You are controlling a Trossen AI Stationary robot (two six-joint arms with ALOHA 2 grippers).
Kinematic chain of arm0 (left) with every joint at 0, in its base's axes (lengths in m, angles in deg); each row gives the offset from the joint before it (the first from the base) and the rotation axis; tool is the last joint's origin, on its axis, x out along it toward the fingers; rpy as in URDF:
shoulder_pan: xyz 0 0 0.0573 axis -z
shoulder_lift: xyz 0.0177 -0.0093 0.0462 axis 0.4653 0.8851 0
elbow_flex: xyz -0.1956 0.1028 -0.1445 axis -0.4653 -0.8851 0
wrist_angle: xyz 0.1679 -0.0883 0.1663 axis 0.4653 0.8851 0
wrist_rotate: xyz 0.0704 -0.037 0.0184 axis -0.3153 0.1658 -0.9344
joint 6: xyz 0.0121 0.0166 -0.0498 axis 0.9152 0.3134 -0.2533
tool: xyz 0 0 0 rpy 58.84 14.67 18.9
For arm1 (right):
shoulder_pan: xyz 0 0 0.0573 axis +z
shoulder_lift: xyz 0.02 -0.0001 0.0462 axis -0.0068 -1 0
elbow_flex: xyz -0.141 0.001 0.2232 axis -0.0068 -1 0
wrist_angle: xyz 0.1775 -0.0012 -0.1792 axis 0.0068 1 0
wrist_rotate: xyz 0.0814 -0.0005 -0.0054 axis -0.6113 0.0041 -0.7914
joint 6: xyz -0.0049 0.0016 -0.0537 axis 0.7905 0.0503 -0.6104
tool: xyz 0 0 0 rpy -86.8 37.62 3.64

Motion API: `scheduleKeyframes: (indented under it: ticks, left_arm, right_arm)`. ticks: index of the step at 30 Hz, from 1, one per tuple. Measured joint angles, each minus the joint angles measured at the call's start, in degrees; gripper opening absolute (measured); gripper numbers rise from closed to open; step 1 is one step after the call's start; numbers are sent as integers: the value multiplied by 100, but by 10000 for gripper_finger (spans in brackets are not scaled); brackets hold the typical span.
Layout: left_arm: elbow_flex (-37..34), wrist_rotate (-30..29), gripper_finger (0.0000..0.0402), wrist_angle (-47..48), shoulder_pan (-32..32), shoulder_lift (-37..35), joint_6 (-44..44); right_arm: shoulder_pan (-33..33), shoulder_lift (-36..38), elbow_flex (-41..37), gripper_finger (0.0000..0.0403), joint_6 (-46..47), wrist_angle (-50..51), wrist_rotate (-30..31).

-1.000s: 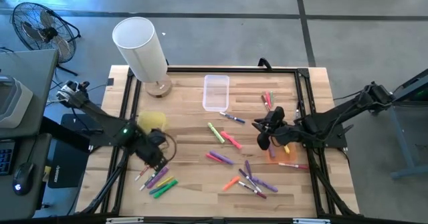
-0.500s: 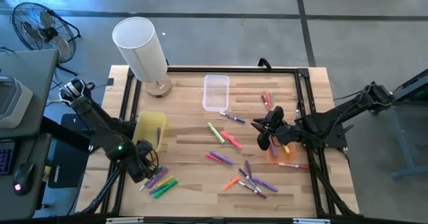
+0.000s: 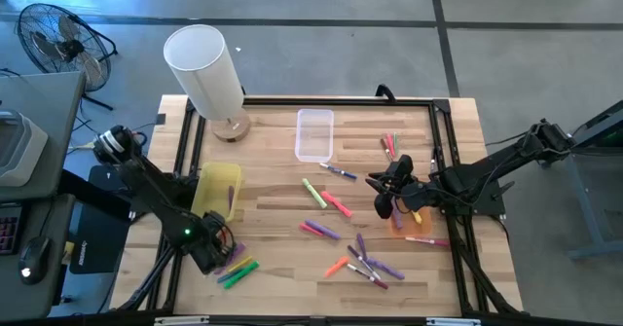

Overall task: Pick & Place Markers
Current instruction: Put the red marker pen into the transparent bin

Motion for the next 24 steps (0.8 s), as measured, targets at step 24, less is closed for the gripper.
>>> scheduleKeyframes:
  ticks: [24]
  left_arm:
    - [91,142,21,-300,-2,503,444]
  right_arm:
    - [0,0,0,78,90,0,7]
